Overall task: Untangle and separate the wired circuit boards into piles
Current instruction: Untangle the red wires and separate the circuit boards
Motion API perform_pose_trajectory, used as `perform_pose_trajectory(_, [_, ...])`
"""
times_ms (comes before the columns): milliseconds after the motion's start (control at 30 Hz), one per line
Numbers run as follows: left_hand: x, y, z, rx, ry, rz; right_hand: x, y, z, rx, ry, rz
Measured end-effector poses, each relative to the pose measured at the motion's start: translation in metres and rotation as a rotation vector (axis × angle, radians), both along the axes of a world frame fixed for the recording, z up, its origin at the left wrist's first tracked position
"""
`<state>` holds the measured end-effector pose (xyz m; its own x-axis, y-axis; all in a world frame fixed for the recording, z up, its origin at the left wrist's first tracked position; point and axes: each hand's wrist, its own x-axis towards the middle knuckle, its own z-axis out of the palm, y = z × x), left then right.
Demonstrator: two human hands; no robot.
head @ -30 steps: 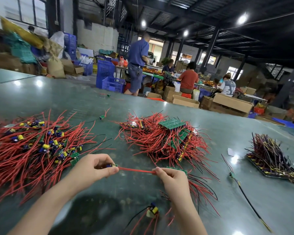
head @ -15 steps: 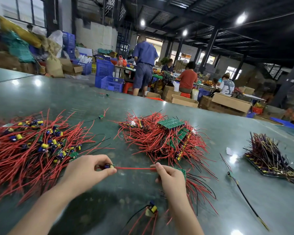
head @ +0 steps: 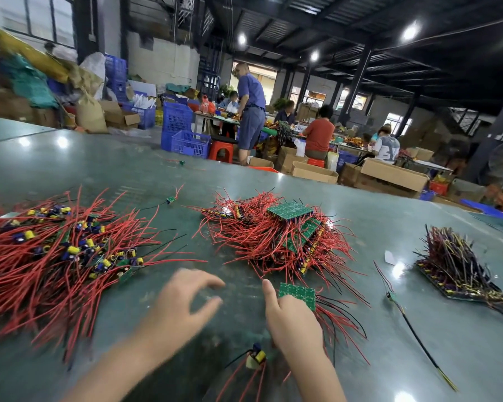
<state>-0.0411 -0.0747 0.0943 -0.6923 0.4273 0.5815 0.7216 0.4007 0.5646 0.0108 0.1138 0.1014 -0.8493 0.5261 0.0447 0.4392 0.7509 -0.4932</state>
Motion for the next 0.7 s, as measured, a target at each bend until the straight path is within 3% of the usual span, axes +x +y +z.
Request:
perform_pose_trajectory(100, [0.017,0.023,-0.020,-0.210,-0.022,-0.392,-0.002,0.002,0.000,-0.019,0.021,-0.043])
perform_pose_trajectory(233, [0.023,0.030,-0.031,-0.489,0.330,-0.280,-0.003,0.003,0.000,-0.047,0.084,-0.031])
perform_pose_trajectory(300, [0.024,0.028,-0.029,-0.475,0.280,-0.223,-0.003,0.001,-0.001,-0.042,0.081,-0.006])
perform_pose_trajectory(400, [0.016,0.026,-0.026,-0.250,-0.034,-0.215,-0.006,0.001,-0.004,-0.066,0.128,0.052])
perform_pose_trajectory(500, [0.012,0.024,-0.014,0.242,-0.490,-0.106,-0.006,-0.002,-0.001,-0.189,0.303,0.193])
perform_pose_trajectory(567, [0.010,0.022,-0.009,0.456,-0.758,-0.132,-0.006,-0.007,0.001,-0.291,0.387,0.393])
perform_pose_trajectory(700, [0.006,0.022,-0.009,0.614,-0.944,-0.120,-0.004,-0.017,0.001,-0.326,0.450,0.594])
